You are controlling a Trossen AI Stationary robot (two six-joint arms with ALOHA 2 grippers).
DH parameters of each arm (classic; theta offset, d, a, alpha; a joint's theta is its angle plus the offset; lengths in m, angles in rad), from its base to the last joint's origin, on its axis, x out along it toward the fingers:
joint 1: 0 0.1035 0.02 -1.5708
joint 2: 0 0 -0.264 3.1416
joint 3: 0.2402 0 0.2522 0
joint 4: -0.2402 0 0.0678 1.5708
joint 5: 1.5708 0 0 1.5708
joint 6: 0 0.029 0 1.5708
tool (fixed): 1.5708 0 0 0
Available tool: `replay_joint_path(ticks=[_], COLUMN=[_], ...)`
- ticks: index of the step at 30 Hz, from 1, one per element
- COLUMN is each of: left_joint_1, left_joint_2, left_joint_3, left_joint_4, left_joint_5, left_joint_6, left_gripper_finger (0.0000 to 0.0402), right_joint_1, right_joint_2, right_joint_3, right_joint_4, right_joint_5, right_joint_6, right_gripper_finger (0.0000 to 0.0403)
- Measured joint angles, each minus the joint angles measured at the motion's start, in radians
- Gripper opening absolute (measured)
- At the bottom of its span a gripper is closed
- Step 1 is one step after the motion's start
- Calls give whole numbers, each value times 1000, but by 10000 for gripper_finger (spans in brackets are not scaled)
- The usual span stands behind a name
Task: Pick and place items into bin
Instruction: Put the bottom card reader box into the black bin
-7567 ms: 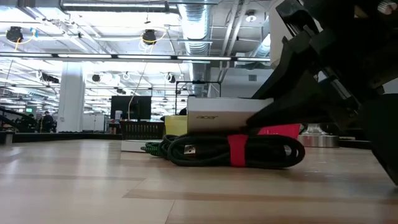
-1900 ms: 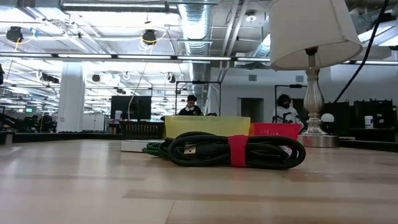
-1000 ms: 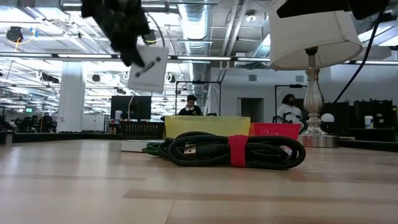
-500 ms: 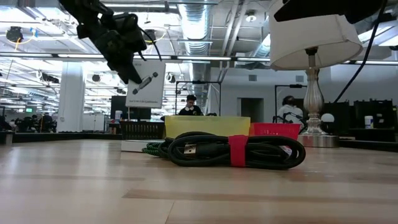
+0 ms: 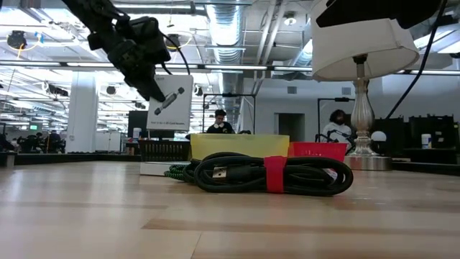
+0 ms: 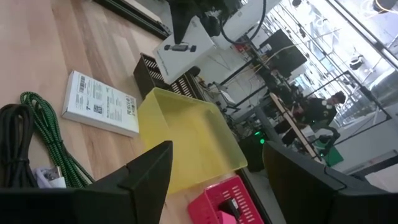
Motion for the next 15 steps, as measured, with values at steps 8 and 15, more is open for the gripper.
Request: replay_joint_path(ticks=[8,15], left_joint_1=[-37,-54], left_joint_2=[0,0], left_joint_3=[0,0], left_joint_4=[23,22], left_joint_5=[-71,-126], left_joint_6=[-12,-47], left_gripper_finger=[42,50], right_joint_1=[0,0], right_joint_2=[0,0], right_joint_3=[0,0], right_joint_4=[1,3], right_joint_5=[-1,-2], right_joint_6=[0,0], right_gripper_finger=[244,244])
